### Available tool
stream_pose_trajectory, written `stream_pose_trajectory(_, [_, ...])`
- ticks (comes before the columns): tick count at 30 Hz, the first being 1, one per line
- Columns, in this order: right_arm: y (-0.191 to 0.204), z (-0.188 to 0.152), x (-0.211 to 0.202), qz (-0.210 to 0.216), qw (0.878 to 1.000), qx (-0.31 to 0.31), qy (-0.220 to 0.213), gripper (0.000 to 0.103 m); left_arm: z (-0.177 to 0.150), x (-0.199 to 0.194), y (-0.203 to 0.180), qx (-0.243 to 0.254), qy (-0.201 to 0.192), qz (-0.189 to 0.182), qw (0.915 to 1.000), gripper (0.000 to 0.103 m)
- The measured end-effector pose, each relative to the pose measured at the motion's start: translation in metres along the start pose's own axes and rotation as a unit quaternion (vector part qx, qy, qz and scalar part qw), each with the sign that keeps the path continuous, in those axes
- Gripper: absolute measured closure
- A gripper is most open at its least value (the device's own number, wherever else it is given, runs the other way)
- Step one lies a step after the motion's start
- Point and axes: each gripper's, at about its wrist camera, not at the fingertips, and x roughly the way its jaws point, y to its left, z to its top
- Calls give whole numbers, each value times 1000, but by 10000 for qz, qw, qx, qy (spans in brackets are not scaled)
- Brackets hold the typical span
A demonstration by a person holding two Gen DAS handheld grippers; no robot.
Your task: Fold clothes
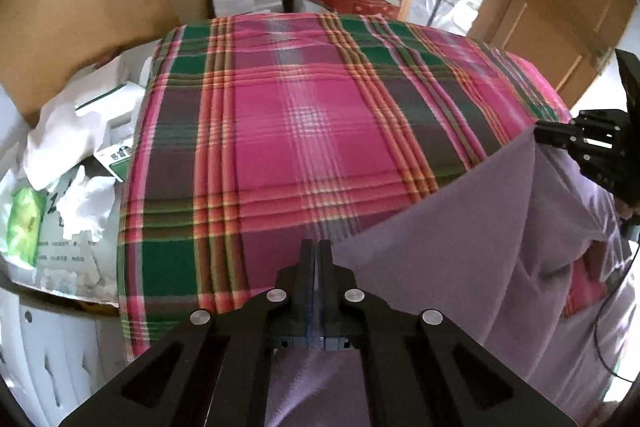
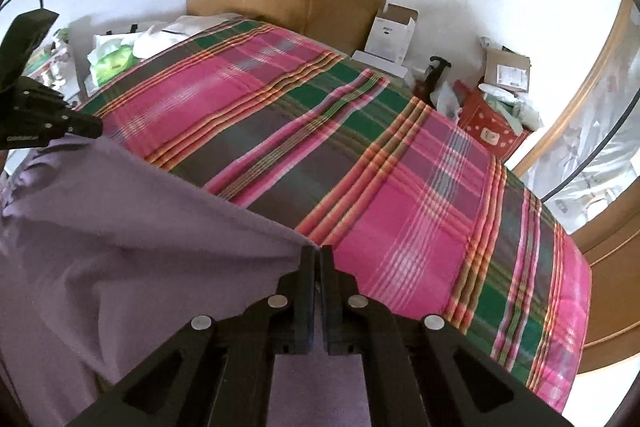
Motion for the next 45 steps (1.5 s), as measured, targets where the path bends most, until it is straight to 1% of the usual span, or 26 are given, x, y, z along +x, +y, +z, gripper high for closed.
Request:
stream_pose_trajectory(3, [0, 2, 14, -1, 9997, -47, 239, 101, -3, 6, 6, -139, 65, -62, 9999, 102])
stream_pose_trajectory(7, [-9, -4, 6, -11, 9997, 177, 189, 99, -5, 6, 12, -349, 23, -149, 9993, 102])
stream_pose_trajectory(9, [-14, -7, 2, -17, 9994, 289, 163, 99, -5, 5, 12, -386, 45, -193, 9991, 102])
stream_pose_trajectory(12, [-21, -12, -4, -24, 9989, 457, 125, 96, -9, -6, 4, -352, -30, -236, 9991, 100])
stream_pose_trajectory(13, [-25, -15, -9, -32, 9985, 546, 97, 95, -10, -9, 1, -340, -57, -249, 9991, 100])
stream_pose_trajectory(14, [-31, -21, -18, -48, 9976, 683, 44, 95, -12, -13, -2, -327, -83, -263, 9991, 95])
stream_pose_trajectory(15, [-37, -27, -27, -63, 9966, 820, -8, 94, -13, -17, -5, -315, -110, -277, 9991, 93])
stream_pose_trajectory(18, [-55, -46, -54, -117, 9923, 1220, -162, 90, -20, -35, -20, -234, -285, -387, 9986, 93])
stream_pose_trajectory(20, [-71, -68, -73, -206, 9885, 1483, -226, 86, -24, -42, -30, -102, -334, -474, 9983, 93])
stream_pose_trajectory(22, [-86, -93, -87, -302, 9827, 1817, -187, 82, -30, -48, -46, 66, -314, -597, 9977, 93])
stream_pose_trajectory(24, [-100, -119, -100, -425, 9750, 2175, -161, 80, -36, -51, -63, 261, -301, -703, 9967, 90])
stream_pose_trajectory(26, [-113, -150, -115, -553, 9645, 2577, -151, 78, -42, -54, -82, 471, -285, -798, 9953, 89])
stream_pose_trajectory(28, [-120, -179, -129, -611, 9542, 2926, -143, 73, -46, -51, -100, 725, -205, -923, 9929, 89])
stream_pose_trajectory(31, [-125, -218, -145, -751, 9400, 3326, -97, 70, -54, -42, -124, 998, -85, -944, 9905, 89])
stream_pose_trajectory(34, [-126, -253, -151, -843, 9240, 3730, 31, 69, -55, -32, -136, 1043, -6, -995, 9896, 89])
stream_pose_trajectory(36, [-126, -275, -154, -853, 9111, 4032, 60, 68, -57, -27, -144, 1060, 13, -1033, 9890, 89])
stream_pose_trajectory(38, [-125, -288, -154, -772, 9011, 4267, 28, 66, -56, -23, -148, 1058, 16, -1027, 9891, 89])
stream_pose_trajectory(41, [-124, -300, -152, -407, 8866, 4606, -135, 65, -53, -16, -152, 1087, 76, -980, 9892, 89])
stream_pose_trajectory(42, [-124, -298, -148, -277, 8861, 4624, -154, 65, -53, -14, -153, 1084, 101, -965, 9894, 89])
stream_pose_trajectory(45, [-119, -288, -137, -98, 8910, 4535, -164, 64, -53, -13, -155, 1073, 96, -906, 9900, 89])
